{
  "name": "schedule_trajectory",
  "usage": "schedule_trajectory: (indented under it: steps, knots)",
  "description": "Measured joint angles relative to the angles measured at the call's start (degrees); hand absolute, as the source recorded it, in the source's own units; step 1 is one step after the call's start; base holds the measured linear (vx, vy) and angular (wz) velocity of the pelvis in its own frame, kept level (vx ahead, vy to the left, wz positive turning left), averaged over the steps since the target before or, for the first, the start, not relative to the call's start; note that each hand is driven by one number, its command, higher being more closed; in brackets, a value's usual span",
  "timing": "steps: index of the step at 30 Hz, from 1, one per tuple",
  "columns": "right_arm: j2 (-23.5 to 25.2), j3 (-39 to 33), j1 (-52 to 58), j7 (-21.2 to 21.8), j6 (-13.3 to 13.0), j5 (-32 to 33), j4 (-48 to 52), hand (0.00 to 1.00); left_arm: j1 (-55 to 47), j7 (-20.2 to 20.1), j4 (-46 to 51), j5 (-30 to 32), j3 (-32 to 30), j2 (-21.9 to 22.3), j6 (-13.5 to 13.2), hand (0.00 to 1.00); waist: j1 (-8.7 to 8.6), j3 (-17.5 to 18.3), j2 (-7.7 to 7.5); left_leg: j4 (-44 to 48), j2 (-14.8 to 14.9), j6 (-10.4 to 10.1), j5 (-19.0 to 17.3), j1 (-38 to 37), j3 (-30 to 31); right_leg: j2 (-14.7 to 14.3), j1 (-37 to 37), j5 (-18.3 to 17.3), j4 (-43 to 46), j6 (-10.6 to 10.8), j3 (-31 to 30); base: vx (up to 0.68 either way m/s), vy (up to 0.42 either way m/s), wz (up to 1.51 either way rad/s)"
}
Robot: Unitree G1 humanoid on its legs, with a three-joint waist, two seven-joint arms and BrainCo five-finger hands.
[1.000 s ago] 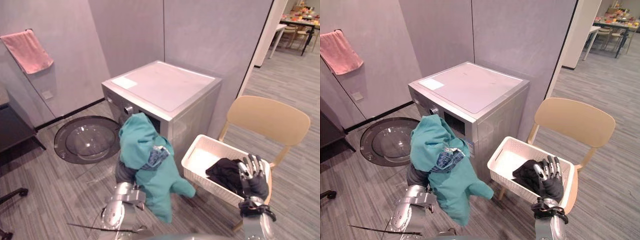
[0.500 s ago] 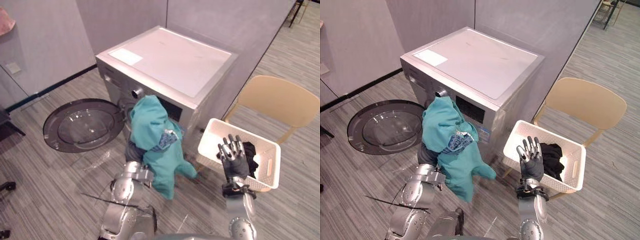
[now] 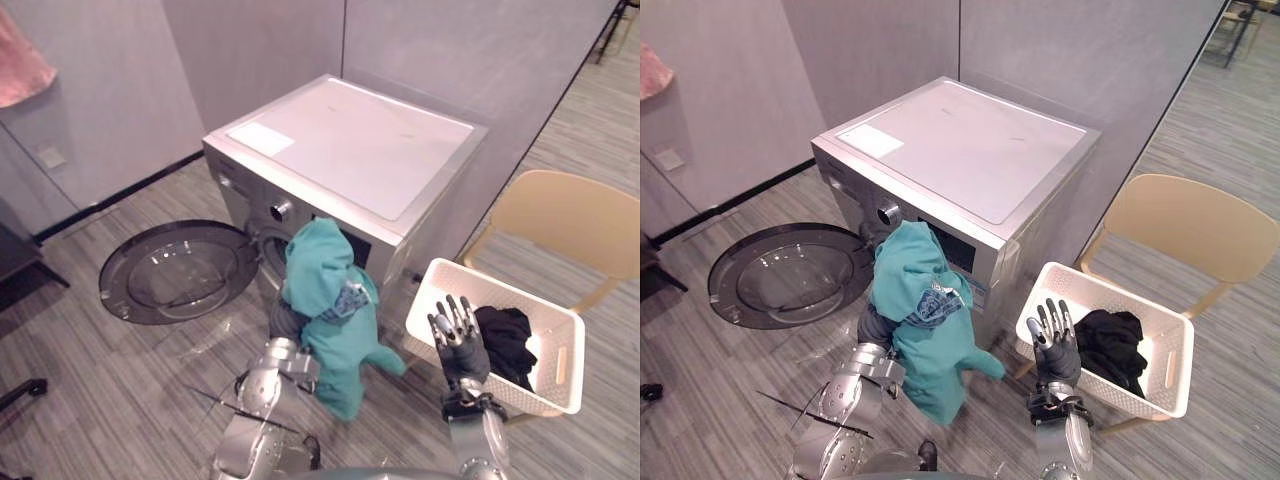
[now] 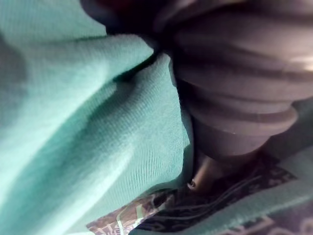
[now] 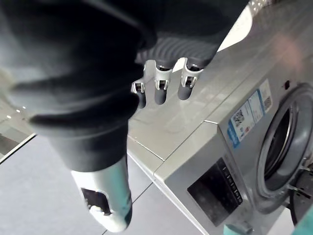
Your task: Pick up the laundry basket with both hands and put the clothes into the washing machine.
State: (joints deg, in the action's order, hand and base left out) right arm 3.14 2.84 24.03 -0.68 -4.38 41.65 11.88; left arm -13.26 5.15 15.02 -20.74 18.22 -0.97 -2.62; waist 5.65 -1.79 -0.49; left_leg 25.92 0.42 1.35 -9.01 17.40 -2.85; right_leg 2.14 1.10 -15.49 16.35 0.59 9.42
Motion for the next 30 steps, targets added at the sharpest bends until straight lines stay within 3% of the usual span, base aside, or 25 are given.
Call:
schedule_trajectory:
  steps: [2,4,8,10,11,12,13,14,15,16,18,19,21,22,24,26,28,29,30]
  knots:
    - [-0.6,0.0,0.0,0.0,0.3,0.0,0.0,0.0,-0.4,-0.1,0.2,-0.1,-0.5,0.2,0.0,1.0,-0.01,-0.2,0.4,3.3,0.8,-1.6,-0.8,1.7,0.0,0.0,0.1,0.0,0.6,-0.1,-0.2,0.01,-0.05,-0.18]
    - [-1.0,-0.2,-0.5,0.1,0.3,0.0,-0.6,0.0,-0.7,-0.2,0.1,-0.1,-0.9,0.2,0.0,1.0,-0.41,-0.2,0.04,10.3,4.9,-1.9,-3.0,3.5,1.1,0.6,0.2,0.0,0.6,-0.1,-1.2,0.01,0.023,-0.34]
    - [-1.2,-1.2,-2.5,0.5,0.4,0.6,-5.3,0.0,-0.4,-0.3,-0.8,-0.2,-0.8,0.7,0.0,1.0,-2.16,-0.1,-0.81,6.9,11.8,-2.3,-2.9,3.9,4.2,4.4,3.8,-1.6,4.5,2.4,-3.5,0.03,0.213,-0.15]
    - [-1.2,-2.7,-2.9,0.4,0.6,0.6,-7.9,0.0,0.1,-0.2,-2.7,-0.3,-0.7,1.1,0.2,1.0,-3.13,-0.2,-0.74,1.9,14.5,-3.9,-1.8,3.4,6.3,6.8,4.8,-2.5,6.8,4.0,-3.7,0.09,0.422,0.15]
    - [-1.4,-3.6,-3.8,-0.2,0.6,0.6,-10.1,0.0,0.4,-0.1,-3.8,-1.0,-0.7,0.9,0.4,1.0,-3.26,-0.1,-0.37,-2.7,15.4,-6.1,0.0,1.6,8.4,8.2,4.8,-2.9,8.0,4.7,-4.1,0.12,0.516,0.05]
    - [-1.5,-4.8,-4.4,-0.5,0.7,0.5,-11.1,0.0,0.4,0.0,-4.1,-1.2,-0.5,0.7,0.5,1.0,-3.09,0.1,0.41,-7.2,15.9,-8.0,3.3,-1.4,10.1,9.4,4.0,-3.3,7.4,7.2,-4.8,0.13,0.566,-0.02]
    - [-1.4,-5.4,-4.8,-0.6,0.7,0.5,-11.3,0.0,0.5,0.0,-4.2,-1.2,-0.4,0.8,0.6,1.0,-3.18,0.5,1.05,-8.3,15.6,-14.2,1.8,-2.5,10.3,10.4,3.1,-3.4,6.6,8.9,-5.0,0.12,0.599,0.0]
    - [0.2,-6.5,-5.9,-1.0,0.9,0.4,-13.7,0.0,1.5,0.1,-4.6,-1.2,-0.4,-1.5,0.8,1.0,-3.39,0.3,-2.33,-7.3,11.8,-14.5,1.5,-2.5,8.7,14.0,1.5,-1.3,3.3,10.9,-5.7,0.13,0.658,0.03]
    - [0.7,-6.1,-5.9,-1.4,0.9,0.4,-13.5,0.0,2.2,0.3,-4.7,-1.2,-0.4,-3.1,0.8,1.0,-3.03,0.6,-3.06,-5.6,9.7,-12.7,0.4,-1.0,7.9,15.7,0.1,3.9,-1.6,11.1,-6.0,0.12,0.63,0.06]
    - [0.8,-6.4,-6.1,-1.6,0.9,0.3,-13.2,0.0,2.7,0.3,-4.7,-1.2,-0.4,-3.5,0.8,1.0,-2.96,0.9,-3.46,-4.6,8.9,-11.8,-0.1,-0.2,7.9,16.2,-0.4,6.7,-3.4,11.3,-6.2,0.06,0.512,0.03]
    - [0.9,-7.3,-7.5,-2.2,0.6,-0.3,-12.5,0.0,5.7,0.3,-4.8,-1.2,0.0,-3.9,0.7,1.0,-2.9,1.0,-2.31,-0.7,6.1,-8.4,-2.1,3.3,7.3,18.2,0.3,17.2,-7.3,10.4,-6.3,0.0,0.547,0.06]
    - [1.0,-7.3,-7.8,-2.3,0.5,-0.3,-12.5,0.0,6.2,0.3,-5.0,-1.2,0.2,-3.9,0.7,1.0,-2.91,0.9,-2.07,-0.2,5.7,-7.9,-2.3,3.7,7.2,18.4,0.3,18.7,-7.7,10.1,-6.3,-0.01,0.562,0.02]
    - [1.0,-6.6,-8.5,-2.9,0.3,-0.3,-12.4,0.0,8.7,0.3,-5.0,-1.2,2.4,-5.0,0.6,1.0,-1.77,1.7,-0.74,2.3,3.2,-5.2,-3.6,5.9,5.8,20.5,2.5,28.2,-8.8,7.5,-6.3,-0.01,0.561,-0.11]
    - [1.0,-6.2,-8.3,-3.1,0.3,-0.3,-11.8,0.0,9.6,0.4,-5.0,-1.1,3.2,-5.1,0.6,1.0,-1.53,2.1,-0.11,3.3,2.2,-3.2,-4.1,6.5,5.0,21.4,3.4,33.3,-9.8,4.7,-6.0,0.0,0.535,-0.22]
    - [0.9,-4.3,-8.6,-3.2,0.3,-0.3,-10.0,0.0,10.0,0.6,-5.0,-1.1,3.5,-5.0,0.2,1.0,-1.57,2.2,0.76,3.6,1.1,-0.1,-4.4,6.8,3.2,22.7,4.6,39.4,-10.8,1.6,-4.3,-0.02,0.502,-0.28]
    - [0.8,-2.1,-8.5,-3.1,0.3,-0.3,-7.9,0.0,9.6,1.2,-5.0,-1.1,3.5,-4.9,0.2,1.0,-1.5,2.4,1.91,3.1,1.4,1.2,-4.4,6.3,1.9,21.9,6.3,31.6,-5.3,2.6,-2.9,-0.03,0.372,-0.4]
    - [0.8,0.0,-8.4,-2.7,0.4,-0.3,-5.7,0.0,8.4,1.4,-4.8,-1.2,2.6,-4.9,0.2,1.0,-1.43,2.4,1.95,0.2,1.5,3.0,-3.6,3.3,-0.9,17.2,7.0,18.9,3.4,6.4,-3.4,-0.04,0.289,-0.58]
    - [0.8,0.3,-8.4,-2.6,0.4,-0.3,-5.3,0.0,8.0,1.4,-4.8,-1.2,2.3,-4.7,0.2,1.0,-1.46,2.4,1.95,-1.0,1.5,3.4,-3.3,2.4,-1.4,15.3,7.0,16.0,5.8,7.3,-3.7,-0.04,0.189,-0.58]
    - [0.8,0.4,-8.3,-2.1,0.4,-0.3,-4.7,0.0,7.4,1.4,-4.5,-1.2,2.3,-4.7,0.2,1.0,-1.35,2.6,1.57,-3.7,1.2,3.1,-2.6,0.8,-2.3,11.7,7.0,11.4,8.8,8.8,-4.2,-0.03,0.12,-0.48]
